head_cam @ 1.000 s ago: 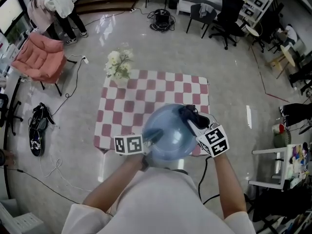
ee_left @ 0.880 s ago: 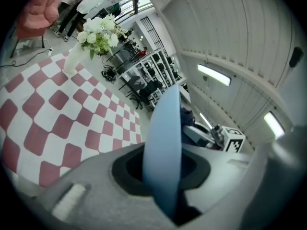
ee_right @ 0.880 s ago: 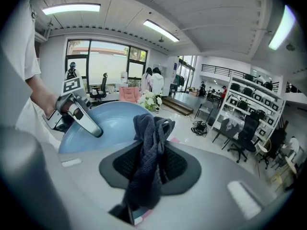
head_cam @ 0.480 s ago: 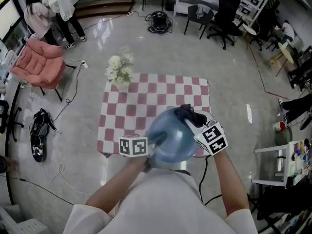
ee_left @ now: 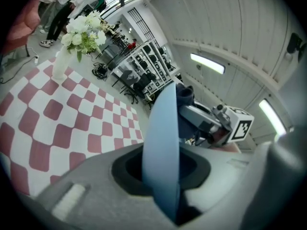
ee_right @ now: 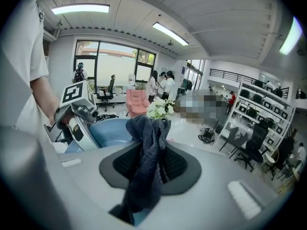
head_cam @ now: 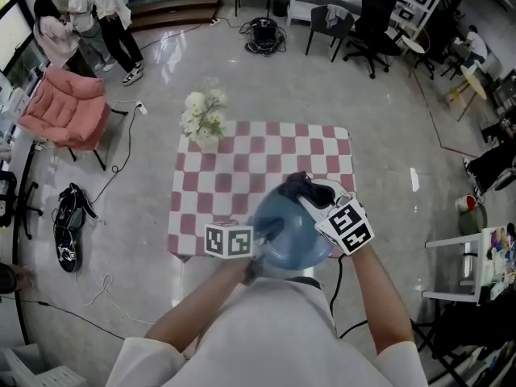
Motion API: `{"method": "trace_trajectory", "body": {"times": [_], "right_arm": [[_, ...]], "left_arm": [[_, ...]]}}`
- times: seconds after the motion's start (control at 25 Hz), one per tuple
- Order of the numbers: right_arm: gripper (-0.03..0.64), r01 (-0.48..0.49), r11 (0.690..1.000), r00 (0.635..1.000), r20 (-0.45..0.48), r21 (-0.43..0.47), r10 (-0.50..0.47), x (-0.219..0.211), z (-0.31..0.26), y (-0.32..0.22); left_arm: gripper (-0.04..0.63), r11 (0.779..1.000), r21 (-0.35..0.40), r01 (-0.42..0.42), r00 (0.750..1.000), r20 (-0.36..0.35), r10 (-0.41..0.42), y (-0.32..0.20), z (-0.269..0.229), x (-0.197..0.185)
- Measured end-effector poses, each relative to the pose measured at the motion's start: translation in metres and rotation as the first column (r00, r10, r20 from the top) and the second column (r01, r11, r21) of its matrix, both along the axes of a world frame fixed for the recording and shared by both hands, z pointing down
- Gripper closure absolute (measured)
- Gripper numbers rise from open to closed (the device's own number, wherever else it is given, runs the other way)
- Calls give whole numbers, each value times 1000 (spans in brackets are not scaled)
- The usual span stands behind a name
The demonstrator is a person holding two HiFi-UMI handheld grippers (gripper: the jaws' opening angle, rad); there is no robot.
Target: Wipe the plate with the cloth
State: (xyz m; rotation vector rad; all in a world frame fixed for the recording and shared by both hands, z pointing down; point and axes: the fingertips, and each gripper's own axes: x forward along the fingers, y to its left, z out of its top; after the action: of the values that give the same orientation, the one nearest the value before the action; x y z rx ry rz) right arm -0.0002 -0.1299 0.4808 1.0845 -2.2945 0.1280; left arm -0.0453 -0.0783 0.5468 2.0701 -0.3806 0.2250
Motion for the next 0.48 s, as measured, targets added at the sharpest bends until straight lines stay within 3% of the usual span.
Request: {"method": "trace_trajectory", "body": {"times": [0.48], "right_arm": [[512,129,991,985,120,-18,-126,-56,-4,17]], "left_arm": [[520,998,0,-57,998,-12,57,8,-3,-1]]}}
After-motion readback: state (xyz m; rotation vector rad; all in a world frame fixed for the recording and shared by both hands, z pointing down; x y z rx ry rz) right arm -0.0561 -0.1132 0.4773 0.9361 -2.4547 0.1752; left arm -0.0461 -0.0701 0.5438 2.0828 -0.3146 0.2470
